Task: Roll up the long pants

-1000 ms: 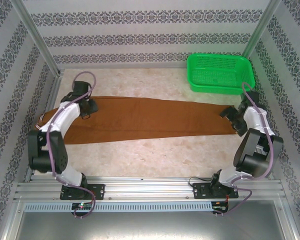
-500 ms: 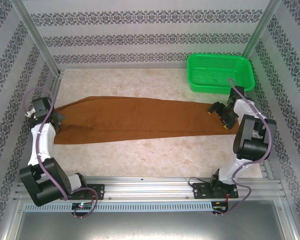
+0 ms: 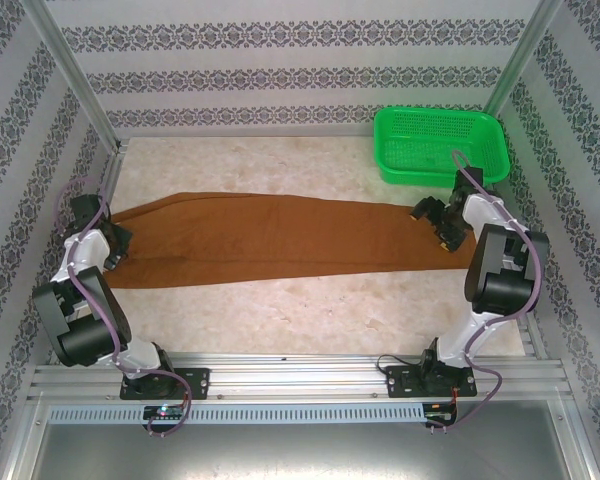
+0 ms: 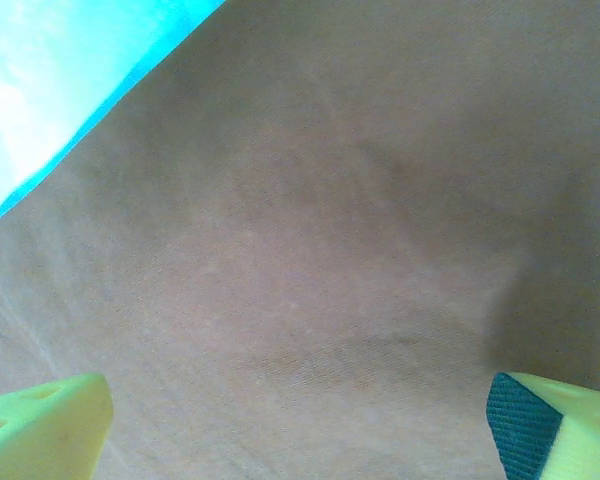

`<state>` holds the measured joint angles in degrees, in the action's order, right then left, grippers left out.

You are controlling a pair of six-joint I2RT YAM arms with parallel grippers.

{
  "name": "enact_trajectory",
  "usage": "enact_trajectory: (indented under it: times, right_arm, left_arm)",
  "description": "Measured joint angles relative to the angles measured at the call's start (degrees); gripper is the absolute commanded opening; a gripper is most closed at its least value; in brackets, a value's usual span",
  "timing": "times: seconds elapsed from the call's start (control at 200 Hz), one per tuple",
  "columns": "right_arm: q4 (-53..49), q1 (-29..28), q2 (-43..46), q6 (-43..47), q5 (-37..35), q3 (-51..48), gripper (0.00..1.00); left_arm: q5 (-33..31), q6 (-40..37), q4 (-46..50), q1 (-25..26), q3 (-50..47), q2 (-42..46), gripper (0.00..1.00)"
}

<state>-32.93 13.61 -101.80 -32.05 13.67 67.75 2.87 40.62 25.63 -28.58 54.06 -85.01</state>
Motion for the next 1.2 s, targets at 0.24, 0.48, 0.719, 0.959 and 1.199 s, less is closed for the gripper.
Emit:
enact_trajectory:
  times: [0.24,0.48,0.719,0.959,1.199]
  right_arm:
    - [1.49,-0.66,-0.87,-1.09,0.81,0.00,0.97]
    - [3.43,-0.76,-2.71,-2.14,2.05,0.00,0.97]
    - [6.19,-1.84,-4.31,-2.78,3.32,-0.92,0.96]
    - [7.08,-2.75,-4.66,-2.47,3.52,-0.83,0.97]
    - [6.67,-3.63,-4.92,-1.49,3.63,-0.28,0.97]
  left_arm:
    - [1.86,-0.61,0.90,2.93,6.25,4.37,0.00]
    - [3.19,-2.75,1.88,7.34,21.09,1.05,0.00]
    - [2.56,-4.50,3.74,9.31,33.27,-11.13,0.00]
    - [-3.21,-4.57,6.88,2.45,12.02,-3.43,0.14]
    - [-4.79,-4.59,10.01,-1.29,7.50,1.38,0.45]
